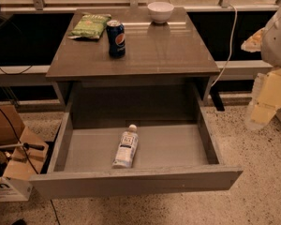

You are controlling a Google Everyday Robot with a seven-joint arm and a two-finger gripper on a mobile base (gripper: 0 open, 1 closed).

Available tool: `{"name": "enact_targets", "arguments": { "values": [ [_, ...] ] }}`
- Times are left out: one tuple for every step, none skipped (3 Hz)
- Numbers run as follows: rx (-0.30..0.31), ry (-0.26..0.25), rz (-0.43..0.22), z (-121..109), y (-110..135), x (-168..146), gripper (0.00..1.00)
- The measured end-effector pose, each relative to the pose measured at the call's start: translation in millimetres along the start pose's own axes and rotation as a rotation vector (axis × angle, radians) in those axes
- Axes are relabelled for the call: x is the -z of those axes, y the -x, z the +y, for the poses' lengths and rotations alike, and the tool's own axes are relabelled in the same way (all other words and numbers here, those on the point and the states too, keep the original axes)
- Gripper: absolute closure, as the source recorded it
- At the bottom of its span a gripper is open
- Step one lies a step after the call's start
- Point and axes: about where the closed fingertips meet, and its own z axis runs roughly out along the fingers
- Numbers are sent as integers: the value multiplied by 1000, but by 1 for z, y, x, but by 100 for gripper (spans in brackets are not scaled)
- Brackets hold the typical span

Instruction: Pick blue plastic bottle from top drawer and place on counter

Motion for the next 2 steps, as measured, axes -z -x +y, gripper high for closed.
{"name": "enact_targets", "arguments": {
  "values": [
    [-1, -3, -3, 0, 1, 0, 0],
    [-77, 28, -59, 4, 25, -19, 0]
  ]
}}
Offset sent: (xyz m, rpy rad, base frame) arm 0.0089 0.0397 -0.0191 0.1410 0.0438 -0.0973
